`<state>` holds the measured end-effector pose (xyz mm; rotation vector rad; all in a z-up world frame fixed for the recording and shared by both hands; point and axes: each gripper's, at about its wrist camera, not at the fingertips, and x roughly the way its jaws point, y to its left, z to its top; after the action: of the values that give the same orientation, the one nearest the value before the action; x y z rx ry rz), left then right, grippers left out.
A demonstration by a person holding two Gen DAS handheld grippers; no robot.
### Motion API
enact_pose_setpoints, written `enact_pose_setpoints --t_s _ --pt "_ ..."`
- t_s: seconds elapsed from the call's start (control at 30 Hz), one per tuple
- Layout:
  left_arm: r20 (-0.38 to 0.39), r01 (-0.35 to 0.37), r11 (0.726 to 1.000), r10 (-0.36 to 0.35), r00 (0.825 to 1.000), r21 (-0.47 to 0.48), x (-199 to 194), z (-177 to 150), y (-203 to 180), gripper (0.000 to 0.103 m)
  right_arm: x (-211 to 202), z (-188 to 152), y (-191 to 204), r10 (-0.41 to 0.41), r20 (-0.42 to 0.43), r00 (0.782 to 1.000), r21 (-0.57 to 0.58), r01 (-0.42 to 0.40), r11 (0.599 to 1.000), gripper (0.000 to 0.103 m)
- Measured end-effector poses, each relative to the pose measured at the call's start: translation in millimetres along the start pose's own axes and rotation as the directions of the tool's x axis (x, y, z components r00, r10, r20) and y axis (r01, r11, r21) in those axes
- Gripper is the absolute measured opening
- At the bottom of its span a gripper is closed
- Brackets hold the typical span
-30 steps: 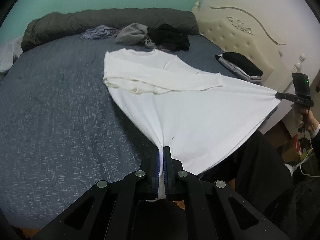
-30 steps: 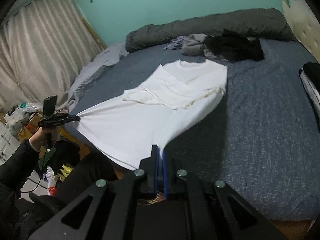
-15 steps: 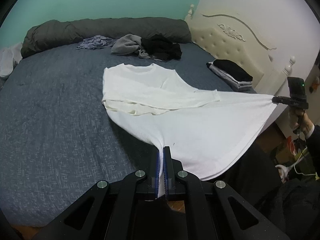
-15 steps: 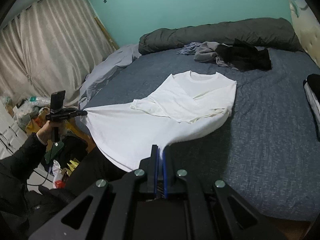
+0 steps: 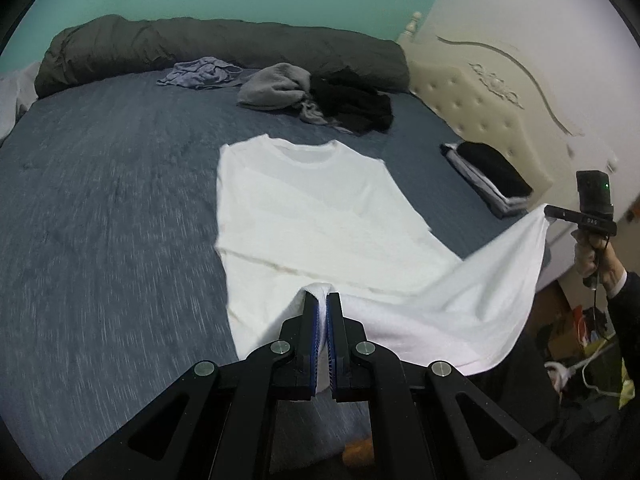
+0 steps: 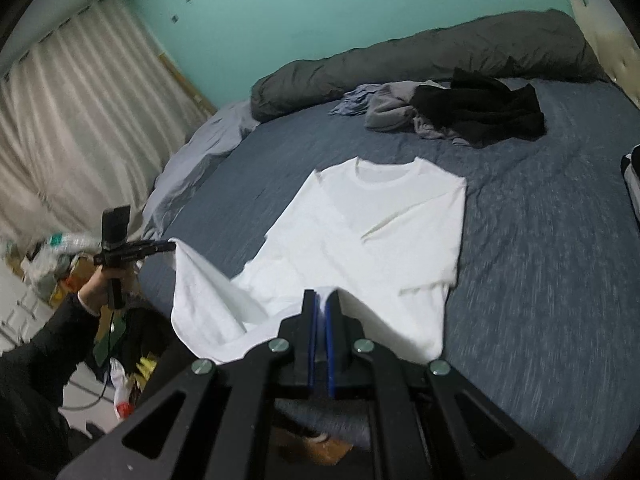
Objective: Fold clothes
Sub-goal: 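Lift the held hem with both tools and fold it toward the collar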
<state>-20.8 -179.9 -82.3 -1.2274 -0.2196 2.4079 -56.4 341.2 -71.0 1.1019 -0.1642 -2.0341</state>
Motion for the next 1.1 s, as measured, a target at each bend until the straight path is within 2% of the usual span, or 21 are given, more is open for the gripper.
enact_pose_setpoints --t_s 0.23,0.37,0.6,0.93,1.1 --pt "-0.019 -0.021 0.998 0.020 1.000 -0.060 66 72 56 0.003 55 76 -64 -0.037 -0.005 0.999 0.081 0.037 0.996 0.003" --pt "-0.036 -0.033 0.995 0.030 0.999 -0.098 106 108 88 0.003 95 117 -105 -0.086 -0.022 0.996 0.119 0.088 0.989 0.003" --pt "-0.067 -0.040 0.988 0.030 0.997 -0.149 178 159 136 0.003 152 167 -170 -0.170 -0.032 0.985 0.179 0.173 0.968 0.003" --pt "-0.114 -0.043 0.972 0.017 0.993 -0.232 262 179 173 0.004 216 177 -233 -0.242 -0.084 0.966 0.244 0.256 0.935 0.004" --pt "-0.115 -0.052 0.965 0.022 0.993 -0.258 278 180 180 0.004 239 168 -255 -0.275 -0.125 0.953 0.304 0.300 0.904 0.004"
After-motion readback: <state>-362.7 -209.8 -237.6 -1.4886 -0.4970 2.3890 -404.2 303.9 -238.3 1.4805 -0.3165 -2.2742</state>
